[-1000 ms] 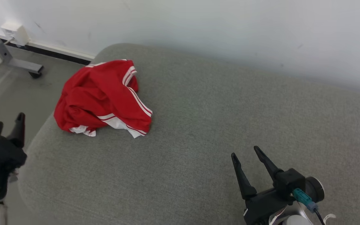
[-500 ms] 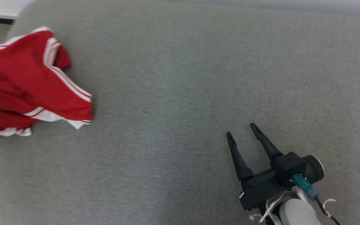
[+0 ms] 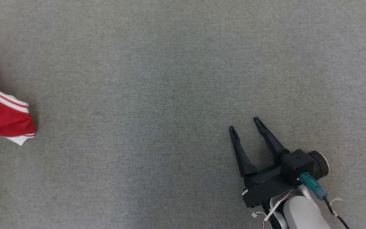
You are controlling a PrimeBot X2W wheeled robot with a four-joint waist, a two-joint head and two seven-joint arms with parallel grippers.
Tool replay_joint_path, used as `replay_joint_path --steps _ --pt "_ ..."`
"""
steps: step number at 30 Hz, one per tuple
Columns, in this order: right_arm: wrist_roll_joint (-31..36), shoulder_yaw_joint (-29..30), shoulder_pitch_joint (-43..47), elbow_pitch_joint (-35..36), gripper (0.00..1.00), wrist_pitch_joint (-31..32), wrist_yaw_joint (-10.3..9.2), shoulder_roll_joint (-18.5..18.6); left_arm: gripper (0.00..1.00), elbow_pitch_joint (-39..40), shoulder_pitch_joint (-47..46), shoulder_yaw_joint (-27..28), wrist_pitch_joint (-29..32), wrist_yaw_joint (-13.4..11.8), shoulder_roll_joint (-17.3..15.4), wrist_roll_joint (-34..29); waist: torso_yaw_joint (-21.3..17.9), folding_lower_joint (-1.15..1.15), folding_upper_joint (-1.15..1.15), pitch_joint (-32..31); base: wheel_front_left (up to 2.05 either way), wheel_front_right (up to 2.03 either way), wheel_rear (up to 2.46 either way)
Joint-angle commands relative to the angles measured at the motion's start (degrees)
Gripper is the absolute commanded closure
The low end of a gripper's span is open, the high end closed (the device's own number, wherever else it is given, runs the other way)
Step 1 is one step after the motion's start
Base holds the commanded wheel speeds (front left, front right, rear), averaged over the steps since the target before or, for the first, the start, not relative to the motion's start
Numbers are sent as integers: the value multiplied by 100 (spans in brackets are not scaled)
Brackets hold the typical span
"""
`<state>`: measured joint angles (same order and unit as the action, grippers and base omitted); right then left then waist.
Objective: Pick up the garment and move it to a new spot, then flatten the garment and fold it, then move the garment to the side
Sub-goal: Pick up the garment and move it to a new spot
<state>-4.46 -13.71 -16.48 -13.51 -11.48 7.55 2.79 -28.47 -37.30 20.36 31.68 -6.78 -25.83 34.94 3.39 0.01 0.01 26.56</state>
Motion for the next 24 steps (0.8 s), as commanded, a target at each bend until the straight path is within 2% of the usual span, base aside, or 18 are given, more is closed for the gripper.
replay_joint_path --steps 1,6,11,17,24 --pt "-46 37 4 -76 0 -14 -12 20 100 -13 47 32 -68 15 10 42 -54 -1 -1 -2 0 0 0" --pt "-120 18 35 -168 0 -88 -12 18 100 -32 6 42 -210 294 -98 136 36 -1 -1 -317 0 0 0" --pt "-281 -61 128 -349 0 -167 -12 15 100 62 -162 -166 -382 675 -404 -39 127 -1 -1 -816 0 0 0" --pt "-501 -140 255 -578 0 -233 -12 14 100 241 -519 -448 -404 934 -611 -206 153 -1 -1 -1417 0 0 0" --pt "-699 -141 510 -866 0 -318 -12 14 100 531 -1206 -1098 -423 1210 -399 -262 58 -1 -1 -2224 0 0 0"
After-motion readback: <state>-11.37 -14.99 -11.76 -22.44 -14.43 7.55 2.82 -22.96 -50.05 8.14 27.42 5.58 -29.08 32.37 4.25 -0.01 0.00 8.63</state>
